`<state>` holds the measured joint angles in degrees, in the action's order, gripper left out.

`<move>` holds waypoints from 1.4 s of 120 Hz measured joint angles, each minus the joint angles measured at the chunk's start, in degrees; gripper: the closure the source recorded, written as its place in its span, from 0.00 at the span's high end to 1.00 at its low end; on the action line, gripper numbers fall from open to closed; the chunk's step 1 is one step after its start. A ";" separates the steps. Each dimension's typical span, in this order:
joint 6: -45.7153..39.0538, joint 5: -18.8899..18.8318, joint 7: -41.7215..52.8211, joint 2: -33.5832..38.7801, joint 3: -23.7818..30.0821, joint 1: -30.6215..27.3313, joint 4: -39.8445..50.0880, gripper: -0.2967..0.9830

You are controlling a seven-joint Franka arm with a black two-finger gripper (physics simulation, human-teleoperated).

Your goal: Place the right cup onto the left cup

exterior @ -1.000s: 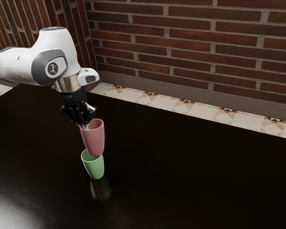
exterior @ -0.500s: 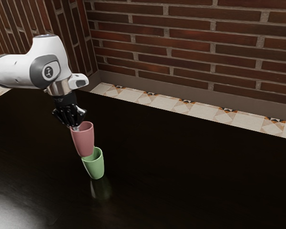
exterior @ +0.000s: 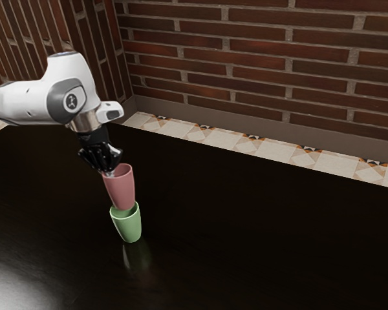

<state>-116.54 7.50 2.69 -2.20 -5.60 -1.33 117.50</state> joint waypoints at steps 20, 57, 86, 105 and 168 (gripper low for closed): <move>-0.51 0.92 0.79 0.19 0.04 0.86 1.11 0.16; -0.62 1.38 1.64 1.11 0.01 0.37 2.62 0.16; -0.25 2.01 2.26 2.02 0.14 -0.54 3.28 0.49; -0.14 2.09 2.58 3.24 0.20 -0.98 3.11 0.63; 10.58 -3.42 6.60 -4.06 0.03 7.40 -22.45 0.76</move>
<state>-105.96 4.08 9.29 -6.25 -5.56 6.07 95.05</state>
